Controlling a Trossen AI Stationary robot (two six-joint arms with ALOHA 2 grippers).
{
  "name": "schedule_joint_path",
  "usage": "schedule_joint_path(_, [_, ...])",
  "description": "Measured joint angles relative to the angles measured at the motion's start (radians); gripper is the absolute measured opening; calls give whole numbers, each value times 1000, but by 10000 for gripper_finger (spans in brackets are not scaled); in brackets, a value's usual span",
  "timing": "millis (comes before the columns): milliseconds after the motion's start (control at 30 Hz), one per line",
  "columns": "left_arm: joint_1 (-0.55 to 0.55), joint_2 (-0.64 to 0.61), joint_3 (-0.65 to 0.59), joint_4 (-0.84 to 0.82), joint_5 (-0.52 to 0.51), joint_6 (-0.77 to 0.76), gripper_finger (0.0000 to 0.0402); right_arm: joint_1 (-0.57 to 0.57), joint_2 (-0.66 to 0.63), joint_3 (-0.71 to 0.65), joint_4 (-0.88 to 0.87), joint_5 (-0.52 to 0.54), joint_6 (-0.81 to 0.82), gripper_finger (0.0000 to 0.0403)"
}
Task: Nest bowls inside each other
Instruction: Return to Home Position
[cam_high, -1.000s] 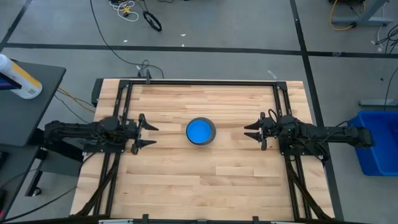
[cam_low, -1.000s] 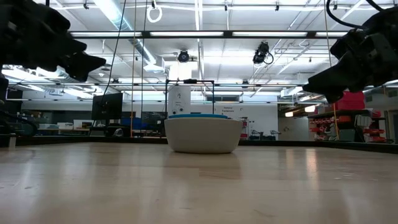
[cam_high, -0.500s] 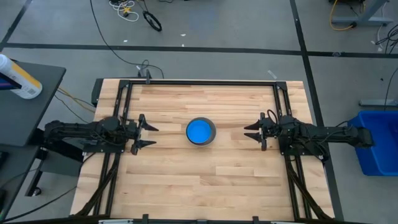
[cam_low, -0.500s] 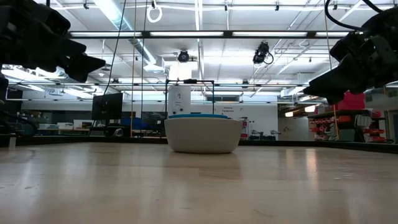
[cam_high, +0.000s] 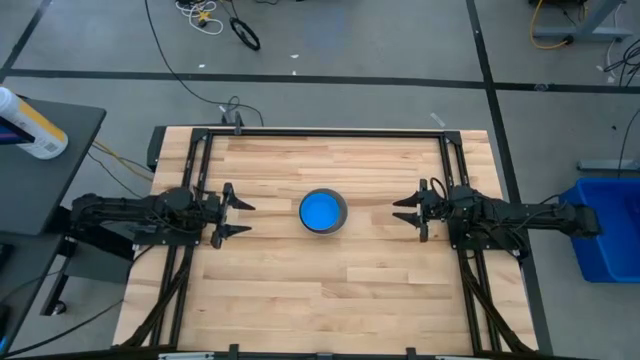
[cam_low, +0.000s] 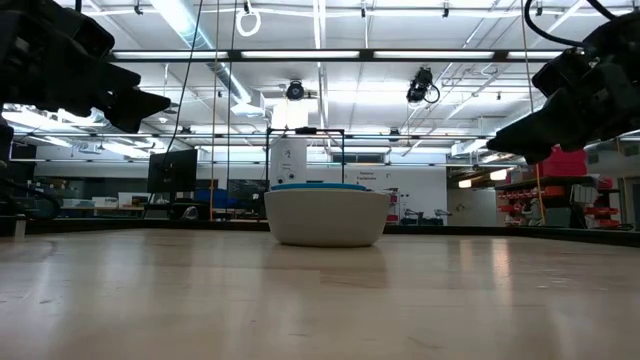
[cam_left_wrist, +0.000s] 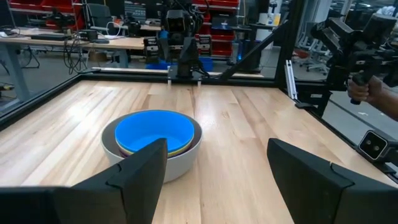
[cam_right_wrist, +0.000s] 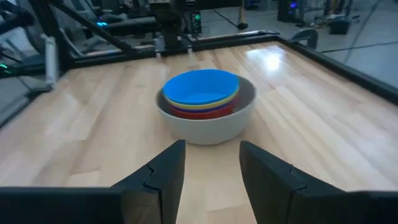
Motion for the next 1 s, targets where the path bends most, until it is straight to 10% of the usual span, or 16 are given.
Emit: schedule_joint_path(1000, [0,64,0,-1,-6,-43,284,111,-234,31,-130,43,-102,156])
